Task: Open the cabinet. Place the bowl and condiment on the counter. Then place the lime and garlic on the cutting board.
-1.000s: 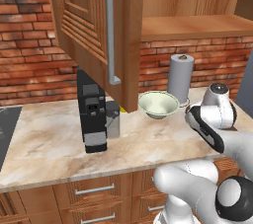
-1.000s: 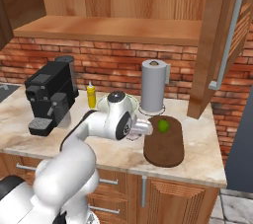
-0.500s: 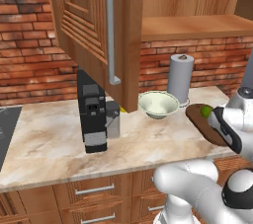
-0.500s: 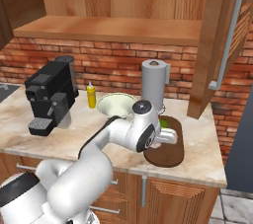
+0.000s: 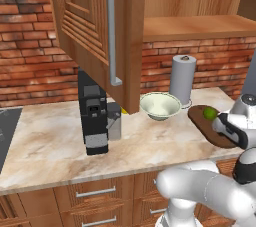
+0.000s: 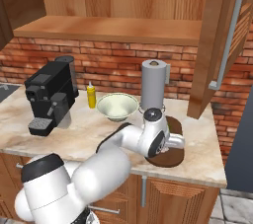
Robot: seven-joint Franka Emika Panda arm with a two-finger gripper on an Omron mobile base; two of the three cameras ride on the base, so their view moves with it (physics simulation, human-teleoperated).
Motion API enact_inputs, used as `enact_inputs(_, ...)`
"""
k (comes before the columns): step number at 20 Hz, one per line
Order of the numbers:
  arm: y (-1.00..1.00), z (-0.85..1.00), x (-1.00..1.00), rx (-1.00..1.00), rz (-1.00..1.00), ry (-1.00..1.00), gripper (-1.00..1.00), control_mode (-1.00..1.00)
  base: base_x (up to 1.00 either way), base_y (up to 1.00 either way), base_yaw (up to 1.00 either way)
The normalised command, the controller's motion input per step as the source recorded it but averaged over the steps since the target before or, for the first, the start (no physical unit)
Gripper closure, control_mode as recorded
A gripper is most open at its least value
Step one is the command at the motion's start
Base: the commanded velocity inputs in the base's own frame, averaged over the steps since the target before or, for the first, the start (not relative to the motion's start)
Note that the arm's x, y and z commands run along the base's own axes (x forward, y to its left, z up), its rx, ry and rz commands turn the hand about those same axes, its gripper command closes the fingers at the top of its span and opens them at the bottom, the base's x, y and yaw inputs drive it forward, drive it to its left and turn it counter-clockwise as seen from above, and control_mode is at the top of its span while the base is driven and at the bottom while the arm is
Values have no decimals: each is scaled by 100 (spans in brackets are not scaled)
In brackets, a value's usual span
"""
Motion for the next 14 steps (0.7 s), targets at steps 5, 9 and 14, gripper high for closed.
enact_inputs(5, 0, -4, 29, 0, 0, 0, -100, -100, 0, 0, 0)
enact_inputs(9, 0, 0, 6, 0, 0, 0, -100, -100, 0, 0, 0)
enact_inputs(14, 1, 7, -5, 0, 0, 0, -100, -100, 0, 0, 0)
